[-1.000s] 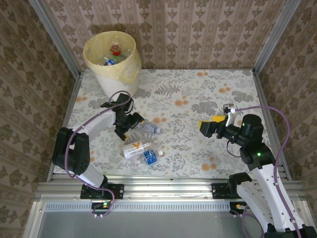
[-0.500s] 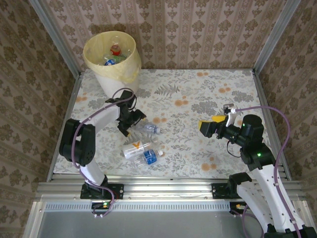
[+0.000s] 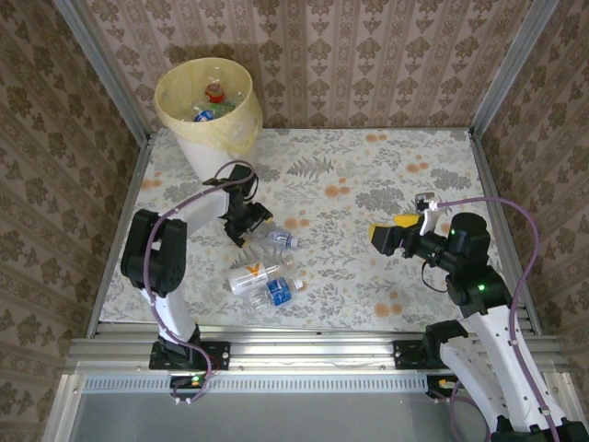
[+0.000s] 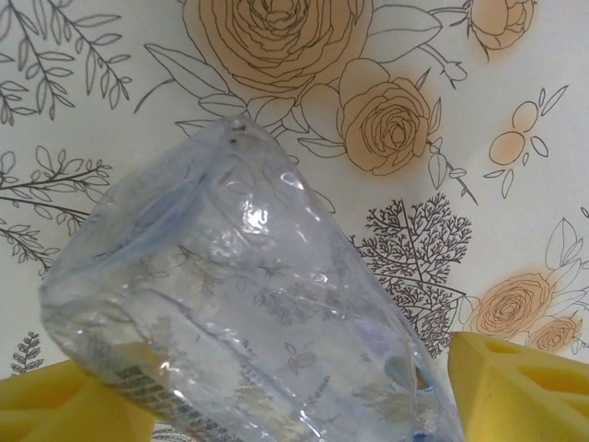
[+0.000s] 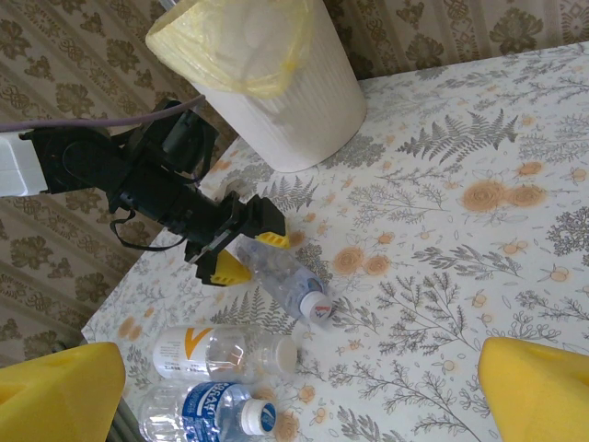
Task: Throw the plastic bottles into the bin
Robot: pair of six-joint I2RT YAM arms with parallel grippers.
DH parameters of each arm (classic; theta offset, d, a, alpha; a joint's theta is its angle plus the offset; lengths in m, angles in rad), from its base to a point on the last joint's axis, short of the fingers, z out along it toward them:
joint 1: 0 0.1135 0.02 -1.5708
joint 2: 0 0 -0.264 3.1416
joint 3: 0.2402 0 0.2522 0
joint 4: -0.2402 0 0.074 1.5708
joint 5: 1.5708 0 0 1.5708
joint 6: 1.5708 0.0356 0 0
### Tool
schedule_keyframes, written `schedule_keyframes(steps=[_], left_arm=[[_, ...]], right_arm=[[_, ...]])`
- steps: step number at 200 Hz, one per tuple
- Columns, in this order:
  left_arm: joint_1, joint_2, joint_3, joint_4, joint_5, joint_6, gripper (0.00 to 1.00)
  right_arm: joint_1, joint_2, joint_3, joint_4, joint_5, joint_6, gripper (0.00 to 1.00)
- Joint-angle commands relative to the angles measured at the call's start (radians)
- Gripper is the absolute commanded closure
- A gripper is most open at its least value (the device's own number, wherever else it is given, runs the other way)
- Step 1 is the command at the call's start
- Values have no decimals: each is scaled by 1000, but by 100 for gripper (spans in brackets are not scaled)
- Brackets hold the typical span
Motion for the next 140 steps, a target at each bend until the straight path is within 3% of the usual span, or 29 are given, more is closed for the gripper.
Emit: schedule_keyframes(steps=[1, 140], left_arm=[[-2, 13, 25, -15, -20, 27, 23], [1, -45, -1, 10, -85, 63, 40]], right_arm=[[6, -16, -15, -14, 9, -2, 0], [6, -23, -16, -15, 21, -5, 0]])
